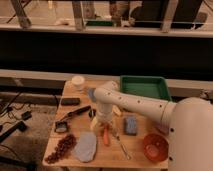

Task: Place pepper in paper cup

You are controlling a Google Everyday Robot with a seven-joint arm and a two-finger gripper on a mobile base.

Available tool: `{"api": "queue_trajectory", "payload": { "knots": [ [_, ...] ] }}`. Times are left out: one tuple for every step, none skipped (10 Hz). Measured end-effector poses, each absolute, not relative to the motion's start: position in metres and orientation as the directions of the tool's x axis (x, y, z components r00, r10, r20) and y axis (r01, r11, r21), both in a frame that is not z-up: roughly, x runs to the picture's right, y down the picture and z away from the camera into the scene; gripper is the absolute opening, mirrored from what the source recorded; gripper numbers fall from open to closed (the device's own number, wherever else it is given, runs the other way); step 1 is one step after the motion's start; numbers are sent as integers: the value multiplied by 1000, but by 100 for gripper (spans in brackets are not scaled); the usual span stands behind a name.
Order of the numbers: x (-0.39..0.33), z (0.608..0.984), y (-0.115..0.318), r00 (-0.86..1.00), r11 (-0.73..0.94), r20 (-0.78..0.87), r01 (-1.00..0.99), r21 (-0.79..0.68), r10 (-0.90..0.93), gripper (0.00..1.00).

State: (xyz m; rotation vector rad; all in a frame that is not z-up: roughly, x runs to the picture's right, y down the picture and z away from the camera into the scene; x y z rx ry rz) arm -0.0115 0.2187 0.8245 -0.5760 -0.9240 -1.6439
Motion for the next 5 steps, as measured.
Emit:
{"api": "queue_trajectory", "payload": {
  "knots": [
    [-11,825,219,-272,-86,769,958,274,-578,80],
    [-11,825,219,-273,-88,769,958,274,-578,80],
    [-11,825,220,-274,-90,769,958,273,-578,80],
    [-11,825,220,-275,-92,769,958,273,-577,80],
    [-10,826,220,-275,-94,769,958,272,-577,80]
  ]
}}
